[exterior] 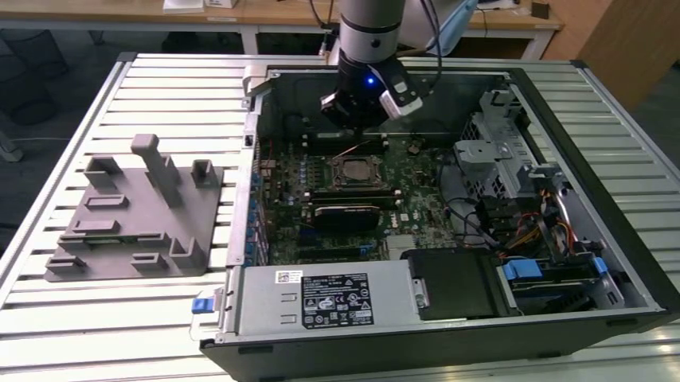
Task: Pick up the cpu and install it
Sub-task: 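Install the first cpu locking lever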
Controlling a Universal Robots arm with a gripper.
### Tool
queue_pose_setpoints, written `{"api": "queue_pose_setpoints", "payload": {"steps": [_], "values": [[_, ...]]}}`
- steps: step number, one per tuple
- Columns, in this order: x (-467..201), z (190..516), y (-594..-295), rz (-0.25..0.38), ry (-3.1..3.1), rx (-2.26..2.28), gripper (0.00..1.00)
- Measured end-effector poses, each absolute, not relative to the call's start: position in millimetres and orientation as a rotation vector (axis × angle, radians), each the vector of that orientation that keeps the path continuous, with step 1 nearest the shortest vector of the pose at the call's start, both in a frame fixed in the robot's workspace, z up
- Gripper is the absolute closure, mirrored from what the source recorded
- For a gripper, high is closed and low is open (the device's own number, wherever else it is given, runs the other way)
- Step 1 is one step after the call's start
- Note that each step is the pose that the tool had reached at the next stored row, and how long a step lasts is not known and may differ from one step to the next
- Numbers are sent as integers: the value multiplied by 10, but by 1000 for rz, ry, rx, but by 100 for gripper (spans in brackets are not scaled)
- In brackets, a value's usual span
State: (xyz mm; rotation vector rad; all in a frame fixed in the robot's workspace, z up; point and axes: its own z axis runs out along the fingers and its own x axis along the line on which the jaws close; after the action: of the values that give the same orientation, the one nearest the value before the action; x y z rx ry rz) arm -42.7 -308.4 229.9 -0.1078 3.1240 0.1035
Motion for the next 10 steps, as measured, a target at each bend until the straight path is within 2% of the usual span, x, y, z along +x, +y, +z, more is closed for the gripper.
{"api": "queue_pose_setpoints", "payload": {"steps": [10], "values": [[-395,2249,-3077,103,3124,-108,89]]}}
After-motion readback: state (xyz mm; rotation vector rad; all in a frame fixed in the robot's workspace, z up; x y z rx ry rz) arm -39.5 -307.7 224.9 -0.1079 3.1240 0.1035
